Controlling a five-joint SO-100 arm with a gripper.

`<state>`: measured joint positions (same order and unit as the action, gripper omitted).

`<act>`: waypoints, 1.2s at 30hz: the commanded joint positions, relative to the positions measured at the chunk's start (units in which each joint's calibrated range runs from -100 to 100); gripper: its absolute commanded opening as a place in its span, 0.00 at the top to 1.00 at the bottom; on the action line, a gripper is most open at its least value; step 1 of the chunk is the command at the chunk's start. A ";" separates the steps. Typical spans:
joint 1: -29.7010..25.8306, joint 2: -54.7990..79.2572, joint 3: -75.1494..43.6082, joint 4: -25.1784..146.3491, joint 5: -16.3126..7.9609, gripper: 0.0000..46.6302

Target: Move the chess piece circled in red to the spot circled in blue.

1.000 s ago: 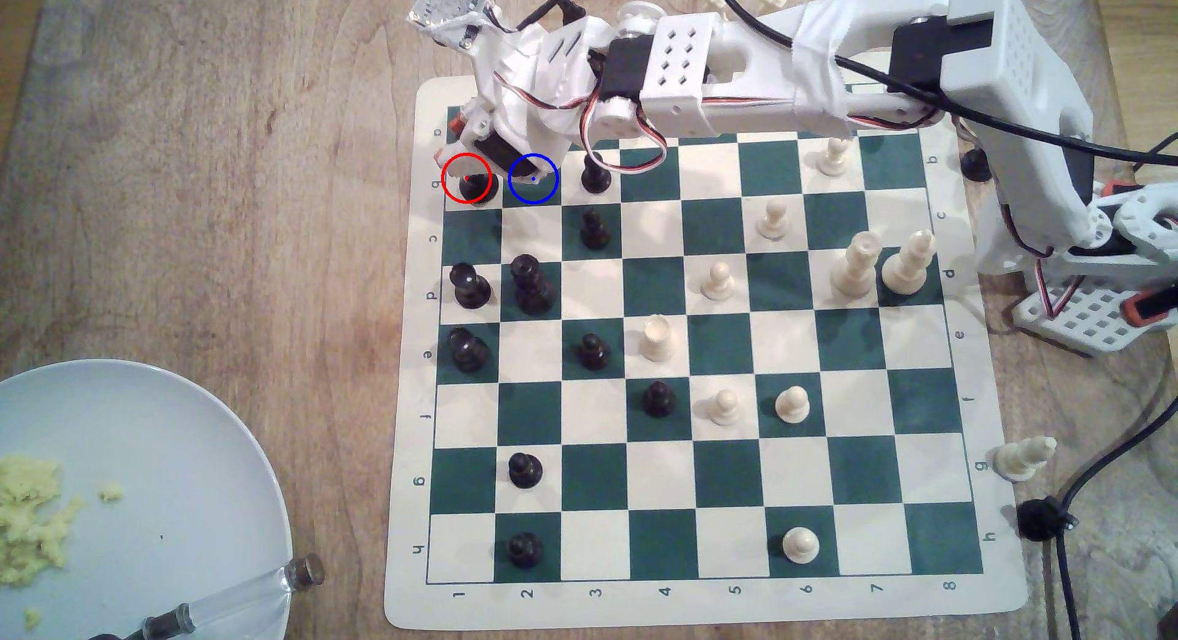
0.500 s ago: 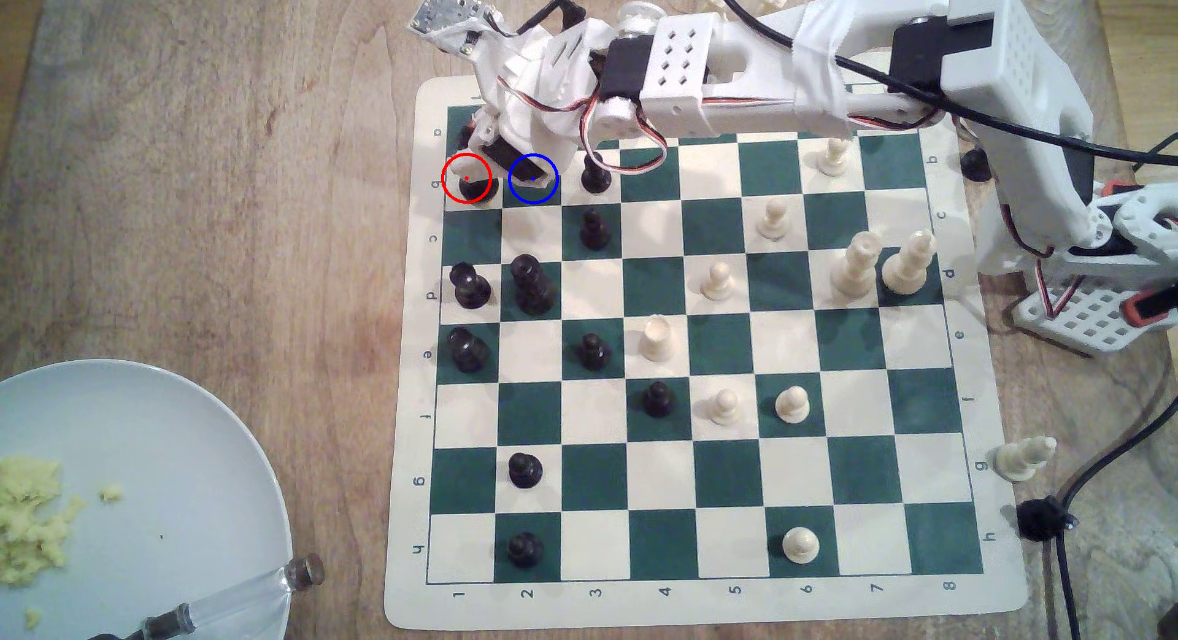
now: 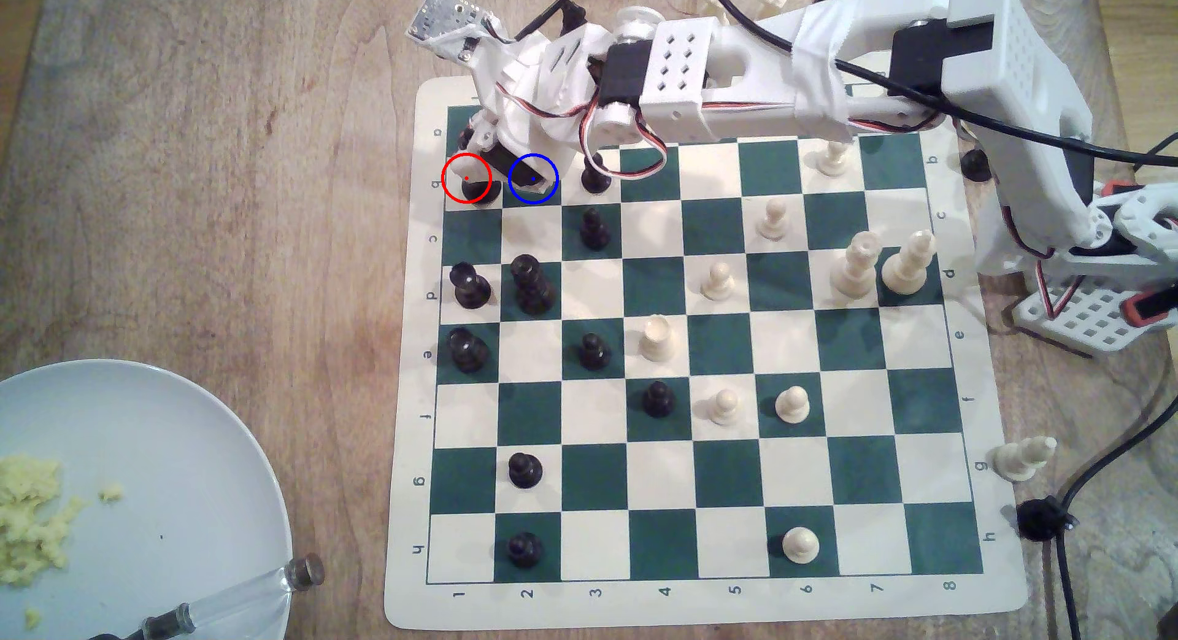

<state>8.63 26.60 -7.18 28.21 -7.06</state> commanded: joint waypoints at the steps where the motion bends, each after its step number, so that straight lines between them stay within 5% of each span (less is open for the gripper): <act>1: 0.01 -9.45 -3.97 -0.12 -0.05 0.99; 19: 0.48 -23.63 18.52 -4.46 0.24 0.99; 36: 1.74 -21.42 22.14 -7.98 0.93 0.99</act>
<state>9.44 10.93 16.49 21.67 -6.42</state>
